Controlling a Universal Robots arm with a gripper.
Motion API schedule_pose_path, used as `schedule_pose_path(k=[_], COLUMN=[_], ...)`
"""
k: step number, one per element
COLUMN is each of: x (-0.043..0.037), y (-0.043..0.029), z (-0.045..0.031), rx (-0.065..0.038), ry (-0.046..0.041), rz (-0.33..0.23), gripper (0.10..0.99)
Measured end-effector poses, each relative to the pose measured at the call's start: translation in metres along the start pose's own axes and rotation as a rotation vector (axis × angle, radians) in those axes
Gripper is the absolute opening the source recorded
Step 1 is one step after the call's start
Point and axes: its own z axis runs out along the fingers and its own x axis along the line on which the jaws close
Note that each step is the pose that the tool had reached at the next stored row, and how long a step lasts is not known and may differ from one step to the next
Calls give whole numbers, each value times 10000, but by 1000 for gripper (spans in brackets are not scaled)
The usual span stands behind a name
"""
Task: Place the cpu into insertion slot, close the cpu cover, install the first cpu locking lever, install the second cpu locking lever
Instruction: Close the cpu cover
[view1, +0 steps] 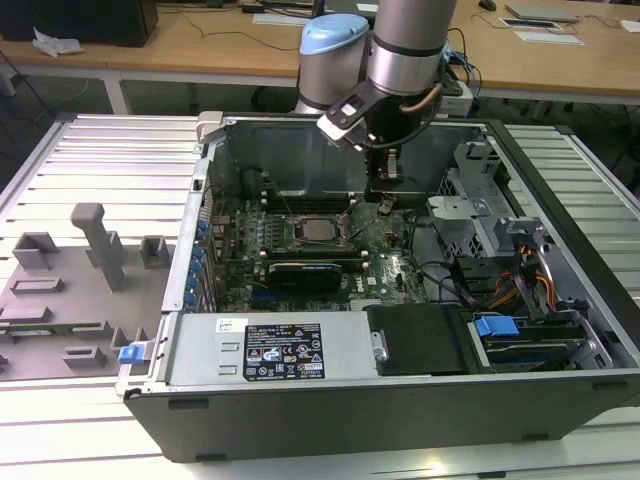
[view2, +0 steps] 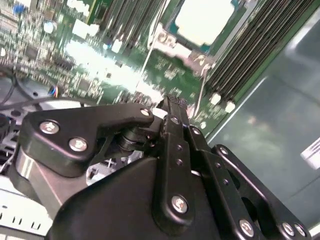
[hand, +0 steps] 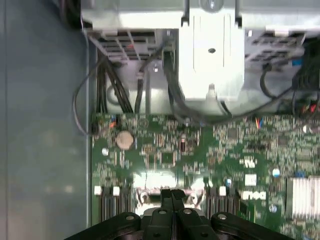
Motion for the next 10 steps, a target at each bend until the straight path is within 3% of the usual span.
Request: schedule_pose_path(k=[4,10], x=[0,-3], y=[111,150], z=[16,134], rx=[25,64], ry=[1,0], rz=[2,3], gripper=[106,106])
